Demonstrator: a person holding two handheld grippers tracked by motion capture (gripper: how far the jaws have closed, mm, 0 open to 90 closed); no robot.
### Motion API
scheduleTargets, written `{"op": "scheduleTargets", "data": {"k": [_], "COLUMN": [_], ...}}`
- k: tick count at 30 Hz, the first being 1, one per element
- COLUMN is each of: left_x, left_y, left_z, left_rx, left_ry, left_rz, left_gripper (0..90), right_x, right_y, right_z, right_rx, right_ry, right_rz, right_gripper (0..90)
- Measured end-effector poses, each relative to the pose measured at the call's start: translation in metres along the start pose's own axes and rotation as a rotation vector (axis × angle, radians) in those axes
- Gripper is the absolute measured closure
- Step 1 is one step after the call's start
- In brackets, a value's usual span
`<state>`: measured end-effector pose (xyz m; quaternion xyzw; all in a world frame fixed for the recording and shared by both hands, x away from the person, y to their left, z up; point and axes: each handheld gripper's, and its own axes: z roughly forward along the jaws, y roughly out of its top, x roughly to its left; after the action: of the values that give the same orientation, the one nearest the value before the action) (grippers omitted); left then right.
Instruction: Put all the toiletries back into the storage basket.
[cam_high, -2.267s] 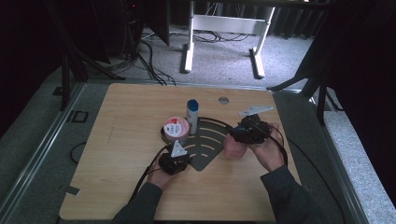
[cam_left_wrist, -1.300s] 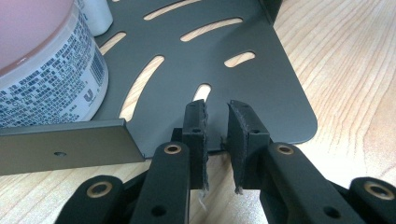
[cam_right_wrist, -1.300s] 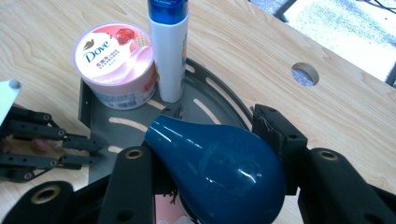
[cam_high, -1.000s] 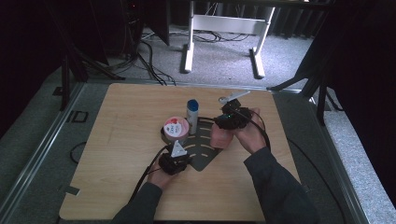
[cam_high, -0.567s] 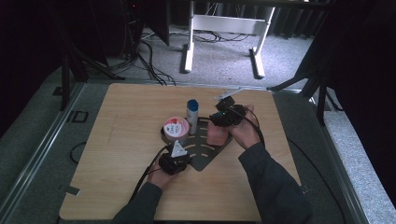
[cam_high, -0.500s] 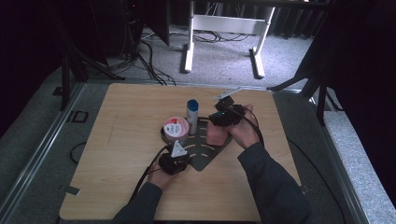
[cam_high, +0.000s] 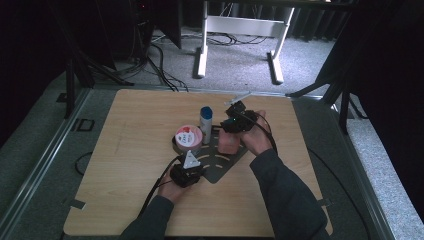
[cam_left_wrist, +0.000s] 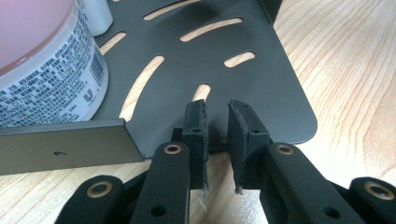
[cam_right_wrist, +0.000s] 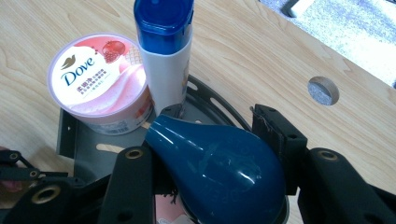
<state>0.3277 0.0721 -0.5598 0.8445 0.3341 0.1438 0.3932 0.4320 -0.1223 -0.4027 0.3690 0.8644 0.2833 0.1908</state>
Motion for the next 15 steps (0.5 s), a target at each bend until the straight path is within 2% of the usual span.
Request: {"op": "scheduleTargets", "data": {"k": [15], "left_x": [0.000], "left_y": [0.000], "left_z": [0.000], "left_rx": [0.000], "left_ry": [0.001], "left_rz": [0.001], "left_gripper": [77.7], "right_x": [-0.003], "right_y": [0.009], "right_z": [0.018], "right_rx": [0.018], "right_ry": [0.002], "right_rz": [-0.014], "right_gripper": [54.0]}}
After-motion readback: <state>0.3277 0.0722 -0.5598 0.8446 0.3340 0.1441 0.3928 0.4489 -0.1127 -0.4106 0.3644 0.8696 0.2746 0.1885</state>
